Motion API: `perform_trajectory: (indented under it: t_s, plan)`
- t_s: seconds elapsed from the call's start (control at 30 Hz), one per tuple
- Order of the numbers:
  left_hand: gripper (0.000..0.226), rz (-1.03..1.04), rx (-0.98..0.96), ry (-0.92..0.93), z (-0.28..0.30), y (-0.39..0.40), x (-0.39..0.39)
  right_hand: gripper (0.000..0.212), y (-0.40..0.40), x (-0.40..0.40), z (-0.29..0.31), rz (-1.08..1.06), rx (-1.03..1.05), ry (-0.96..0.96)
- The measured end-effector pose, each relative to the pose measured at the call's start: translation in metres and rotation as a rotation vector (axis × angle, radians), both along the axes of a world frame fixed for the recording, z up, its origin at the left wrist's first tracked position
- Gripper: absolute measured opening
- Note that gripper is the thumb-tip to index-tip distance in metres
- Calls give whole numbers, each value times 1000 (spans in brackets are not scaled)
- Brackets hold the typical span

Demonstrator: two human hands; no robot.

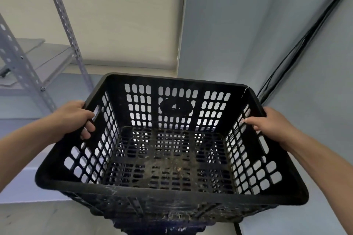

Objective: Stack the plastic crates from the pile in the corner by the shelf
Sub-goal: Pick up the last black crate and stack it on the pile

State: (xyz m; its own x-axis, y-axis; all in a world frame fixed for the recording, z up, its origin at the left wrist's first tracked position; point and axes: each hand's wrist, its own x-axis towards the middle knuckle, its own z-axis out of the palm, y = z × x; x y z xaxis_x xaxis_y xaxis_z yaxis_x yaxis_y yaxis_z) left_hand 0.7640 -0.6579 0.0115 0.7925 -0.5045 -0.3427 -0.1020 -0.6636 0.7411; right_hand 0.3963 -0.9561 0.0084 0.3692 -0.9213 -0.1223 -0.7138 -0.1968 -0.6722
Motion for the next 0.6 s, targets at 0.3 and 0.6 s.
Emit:
perform_trajectory:
  t_s: [0.3,0.6]
  plan:
    - [9,28,-24,17,-1,17,-1,32,-4,23,-6,-92,-64,-44]
    - [10,28,17,25,-2,31,-8,26,1,25,-3,6,-148,92]
